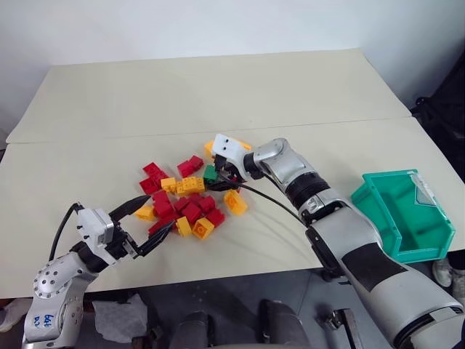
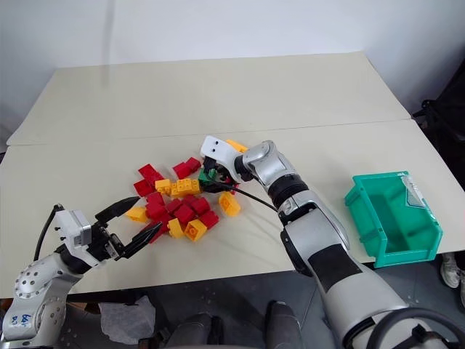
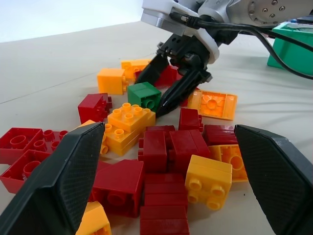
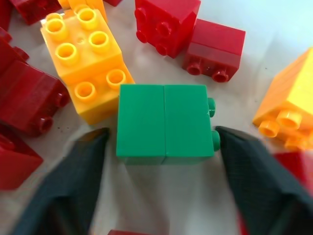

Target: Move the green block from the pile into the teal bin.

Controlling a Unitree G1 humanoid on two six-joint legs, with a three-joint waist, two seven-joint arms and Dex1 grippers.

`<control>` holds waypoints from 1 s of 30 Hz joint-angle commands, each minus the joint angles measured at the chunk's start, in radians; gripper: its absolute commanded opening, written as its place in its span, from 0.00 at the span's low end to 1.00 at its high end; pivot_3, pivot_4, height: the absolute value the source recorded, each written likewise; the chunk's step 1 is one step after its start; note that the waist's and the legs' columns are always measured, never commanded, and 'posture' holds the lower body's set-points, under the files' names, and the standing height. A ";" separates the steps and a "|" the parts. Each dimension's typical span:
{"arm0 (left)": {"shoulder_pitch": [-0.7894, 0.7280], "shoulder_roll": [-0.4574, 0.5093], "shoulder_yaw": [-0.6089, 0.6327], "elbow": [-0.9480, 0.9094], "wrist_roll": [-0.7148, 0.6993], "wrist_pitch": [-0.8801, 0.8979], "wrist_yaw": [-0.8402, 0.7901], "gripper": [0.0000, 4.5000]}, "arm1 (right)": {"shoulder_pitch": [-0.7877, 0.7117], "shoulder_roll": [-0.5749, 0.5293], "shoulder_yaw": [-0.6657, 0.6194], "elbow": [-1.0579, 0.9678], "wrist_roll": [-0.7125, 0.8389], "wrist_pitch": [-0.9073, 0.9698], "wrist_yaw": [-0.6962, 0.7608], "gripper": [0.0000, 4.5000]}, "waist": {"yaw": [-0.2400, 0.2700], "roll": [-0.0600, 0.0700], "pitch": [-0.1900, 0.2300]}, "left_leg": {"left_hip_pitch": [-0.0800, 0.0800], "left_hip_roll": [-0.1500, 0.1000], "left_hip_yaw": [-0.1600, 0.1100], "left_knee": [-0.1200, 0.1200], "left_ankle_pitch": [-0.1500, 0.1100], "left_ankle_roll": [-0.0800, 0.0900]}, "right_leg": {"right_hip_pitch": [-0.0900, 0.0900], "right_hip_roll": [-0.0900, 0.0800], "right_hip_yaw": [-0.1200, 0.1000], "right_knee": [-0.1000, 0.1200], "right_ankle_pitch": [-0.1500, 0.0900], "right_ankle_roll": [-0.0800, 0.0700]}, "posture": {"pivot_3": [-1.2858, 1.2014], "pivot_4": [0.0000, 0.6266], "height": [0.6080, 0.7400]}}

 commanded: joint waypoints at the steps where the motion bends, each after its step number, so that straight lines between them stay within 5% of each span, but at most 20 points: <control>1: -0.003 0.000 0.010 -0.037 0.001 -0.020 0.001 1.00 | -0.019 -0.005 -0.039 -0.024 0.019 -0.037 -0.010 0.47 | 0.000 0.000 0.000 | 0.000 0.000 0.000 0.000 0.000 0.000 | 0.000 0.000 0.000 0.000 0.000 0.000 | 0.52 0.24 1.00; 7: -0.054 0.004 -0.028 -0.054 -0.005 0.000 -0.008 1.00 | 0.024 -0.078 -0.145 -0.185 0.125 -0.059 0.064 0.46 | 0.004 0.000 0.000 | -0.001 0.000 0.000 0.000 0.000 0.000 | 0.000 0.000 0.000 0.000 0.000 0.000 | 0.52 0.24 1.00; 17: -0.270 -0.006 -0.223 -0.034 0.007 0.058 -0.094 1.00 | 0.416 -0.425 -0.438 -0.868 0.422 0.190 0.114 0.46 | 0.041 0.000 0.000 | -0.003 -0.004 0.000 0.001 0.000 0.001 | 0.001 -0.001 -0.002 -0.002 0.000 0.000 | 0.52 0.24 1.00; 21: -0.334 -0.022 -0.290 -0.005 0.015 0.069 -0.140 1.00 | 0.608 -0.561 -0.625 -1.054 0.500 0.272 0.030 0.46 | 0.044 0.000 0.000 | -0.002 -0.003 0.004 0.001 0.000 0.001 | 0.001 0.001 -0.003 -0.002 0.000 0.000 | 0.52 0.24 1.00; 27: -0.454 -0.073 -0.370 0.124 0.038 0.043 -0.236 1.00 | 1.081 -0.701 -1.116 -1.349 0.560 0.399 -0.060 0.46 | 0.093 0.001 0.000 | -0.002 -0.004 0.011 0.001 0.000 0.001 | 0.002 0.001 -0.002 -0.005 0.000 0.000 | 0.52 0.24 1.00; 30: -0.471 -0.082 -0.369 0.154 0.040 0.035 -0.260 1.00 | 1.226 -0.717 -1.201 -1.438 0.602 0.461 -0.066 0.46 | 0.083 0.001 0.000 | -0.001 -0.004 0.014 0.001 0.000 0.002 | 0.004 0.001 0.000 -0.009 0.000 0.000 | 0.52 0.24 1.00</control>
